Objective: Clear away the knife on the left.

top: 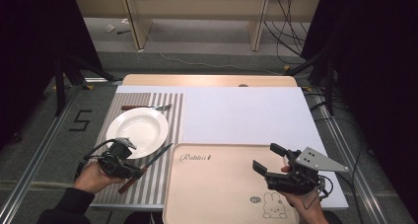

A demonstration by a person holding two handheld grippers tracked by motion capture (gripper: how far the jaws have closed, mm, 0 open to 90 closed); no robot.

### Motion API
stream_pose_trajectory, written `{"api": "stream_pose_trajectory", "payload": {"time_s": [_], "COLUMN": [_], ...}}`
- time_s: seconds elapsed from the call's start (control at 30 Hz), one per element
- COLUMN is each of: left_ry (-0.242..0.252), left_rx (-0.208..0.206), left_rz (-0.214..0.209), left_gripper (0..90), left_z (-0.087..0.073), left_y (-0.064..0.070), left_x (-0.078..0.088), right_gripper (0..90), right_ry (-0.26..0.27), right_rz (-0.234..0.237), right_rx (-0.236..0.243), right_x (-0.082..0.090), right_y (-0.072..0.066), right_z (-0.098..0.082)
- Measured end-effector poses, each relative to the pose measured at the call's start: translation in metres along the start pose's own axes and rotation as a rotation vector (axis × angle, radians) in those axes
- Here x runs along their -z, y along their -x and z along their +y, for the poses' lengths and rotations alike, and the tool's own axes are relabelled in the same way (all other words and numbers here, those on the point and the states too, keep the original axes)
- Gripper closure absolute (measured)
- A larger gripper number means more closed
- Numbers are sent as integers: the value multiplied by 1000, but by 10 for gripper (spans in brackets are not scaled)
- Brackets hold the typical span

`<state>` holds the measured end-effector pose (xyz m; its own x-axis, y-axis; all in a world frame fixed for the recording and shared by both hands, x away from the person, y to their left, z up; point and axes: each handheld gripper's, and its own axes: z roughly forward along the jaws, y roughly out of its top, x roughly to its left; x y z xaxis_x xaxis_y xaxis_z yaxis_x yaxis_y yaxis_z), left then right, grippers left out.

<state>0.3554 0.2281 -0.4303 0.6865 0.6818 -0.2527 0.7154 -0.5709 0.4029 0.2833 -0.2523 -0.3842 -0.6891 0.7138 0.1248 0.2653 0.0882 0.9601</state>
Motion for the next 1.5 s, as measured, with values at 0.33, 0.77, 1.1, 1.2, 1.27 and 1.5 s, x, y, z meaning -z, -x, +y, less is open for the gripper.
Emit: {"api": "stream_pose_trajectory", "payload": {"time_s": [0.33, 0.77, 1.1, 1.2, 1.27, 1.5], "left_ry": [74, 197, 184, 174, 173, 146], "left_rx": [-12, -30, -47, -45, -39, -44], "left_rz": [-89, -165, -216, -227, -233, -253], "left_gripper": [767, 768, 768, 768, 768, 767], "left_z": [9, 24, 35, 36, 37, 41], "left_y": [16, 47, 71, 75, 78, 85], "left_x": [-2, -11, -27, -30, -33, -42], "right_gripper": [187, 188, 187, 188, 187, 188], "right_ry": [0, -3, -1, -2, -2, -3], "right_rz": [1, 0, 1, 2, 1, 1], "right_rx": [-1, -1, 0, 1, 2, 3], "right_x": [0, 0, 0, 0, 0, 0], "right_y": [0, 0, 0, 0, 0, 0], "right_z": [0, 0, 0, 0, 0, 0]}}
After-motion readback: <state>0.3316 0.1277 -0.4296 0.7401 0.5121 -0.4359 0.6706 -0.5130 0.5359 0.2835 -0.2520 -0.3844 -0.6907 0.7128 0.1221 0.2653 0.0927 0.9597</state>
